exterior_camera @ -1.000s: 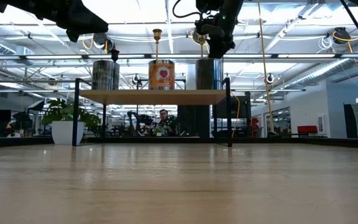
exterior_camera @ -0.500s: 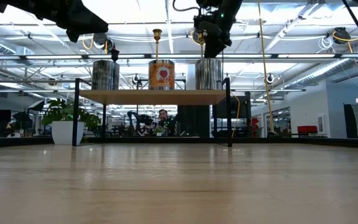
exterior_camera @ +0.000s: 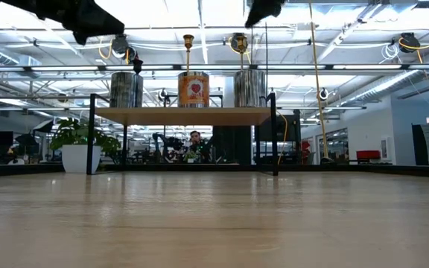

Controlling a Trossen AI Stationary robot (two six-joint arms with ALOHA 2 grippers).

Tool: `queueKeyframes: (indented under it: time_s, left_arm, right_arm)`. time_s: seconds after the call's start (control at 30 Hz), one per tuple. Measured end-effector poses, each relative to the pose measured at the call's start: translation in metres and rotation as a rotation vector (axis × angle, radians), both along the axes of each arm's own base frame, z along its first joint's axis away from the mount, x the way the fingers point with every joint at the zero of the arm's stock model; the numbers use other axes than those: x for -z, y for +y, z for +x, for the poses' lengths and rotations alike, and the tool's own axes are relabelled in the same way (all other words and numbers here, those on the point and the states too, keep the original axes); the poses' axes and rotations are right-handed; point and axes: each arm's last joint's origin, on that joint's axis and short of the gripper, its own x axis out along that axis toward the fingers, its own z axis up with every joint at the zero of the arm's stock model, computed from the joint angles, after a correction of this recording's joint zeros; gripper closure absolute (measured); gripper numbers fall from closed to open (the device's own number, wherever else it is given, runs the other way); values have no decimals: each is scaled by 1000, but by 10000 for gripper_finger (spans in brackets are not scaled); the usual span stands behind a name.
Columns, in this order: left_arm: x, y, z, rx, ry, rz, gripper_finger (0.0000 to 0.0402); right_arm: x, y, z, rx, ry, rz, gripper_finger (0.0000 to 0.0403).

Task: Pick & Place candle stick holders
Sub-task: Return to Home Position

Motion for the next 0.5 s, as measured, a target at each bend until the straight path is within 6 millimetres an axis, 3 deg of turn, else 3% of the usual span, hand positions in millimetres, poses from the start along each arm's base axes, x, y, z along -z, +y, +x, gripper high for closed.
queueKeyframes:
  time_s: [0.1,0.2,0.37,0.5]
  left_arm:
    - [-6,-2,-12,-2,-48,10,316]
    - [-10,-6,-29,0,-92,33,316]
    - [-9,-12,-56,-1,-116,40,316]
    - [7,-13,-65,-3,-127,52,316]
  right_arm:
    - [-4,17,-11,-141,-109,42,368]
    - [6,27,-24,-243,-223,51,371]
    - [43,35,-58,-261,-358,15,372]
    - [76,42,-88,-265,-439,-20,373]
